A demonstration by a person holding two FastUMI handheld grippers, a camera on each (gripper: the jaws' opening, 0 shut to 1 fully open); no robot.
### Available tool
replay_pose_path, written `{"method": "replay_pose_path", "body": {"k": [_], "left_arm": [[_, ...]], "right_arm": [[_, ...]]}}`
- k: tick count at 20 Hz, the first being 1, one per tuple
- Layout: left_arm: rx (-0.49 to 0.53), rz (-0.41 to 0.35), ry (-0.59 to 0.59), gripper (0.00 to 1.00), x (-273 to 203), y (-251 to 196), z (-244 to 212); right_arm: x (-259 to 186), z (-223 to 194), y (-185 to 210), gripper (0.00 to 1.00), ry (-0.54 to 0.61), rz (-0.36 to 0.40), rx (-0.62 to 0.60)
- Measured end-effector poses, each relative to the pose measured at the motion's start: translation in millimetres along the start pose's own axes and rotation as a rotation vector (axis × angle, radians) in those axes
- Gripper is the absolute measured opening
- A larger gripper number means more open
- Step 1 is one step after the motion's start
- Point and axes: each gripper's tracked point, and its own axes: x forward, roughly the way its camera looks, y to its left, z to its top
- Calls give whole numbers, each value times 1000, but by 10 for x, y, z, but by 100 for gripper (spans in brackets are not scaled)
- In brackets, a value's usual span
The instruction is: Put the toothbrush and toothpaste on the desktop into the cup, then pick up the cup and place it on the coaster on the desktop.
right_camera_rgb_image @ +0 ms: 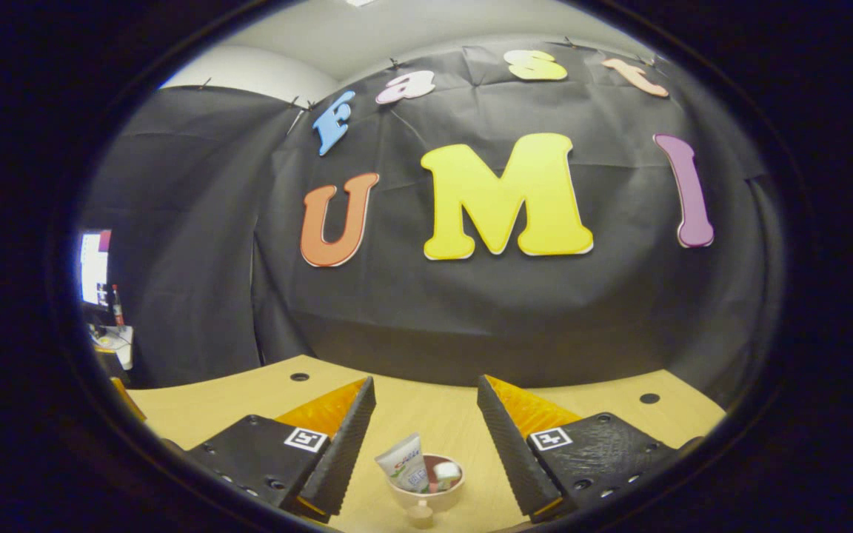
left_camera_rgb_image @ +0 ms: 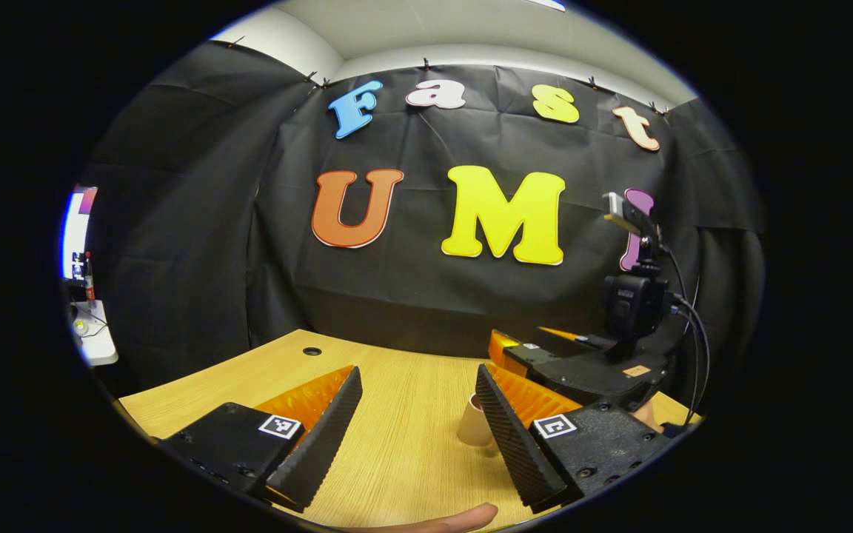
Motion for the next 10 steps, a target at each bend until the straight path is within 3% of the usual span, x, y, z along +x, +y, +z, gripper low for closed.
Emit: {"method": "replay_pose_path", "body": {"k": [2,6,10], "left_arm": [[-3,10,11,98,14,39,-27],[-7,-3,13,98,20,-16,-25],[22,30,57,98,98,7,-168]], "right_arm": [[-66,71,16,84,-2,3,-33],[-261,148,-33,96,-2,-5,-62],[-518,198,-175,94,19,-20,-63]]}}
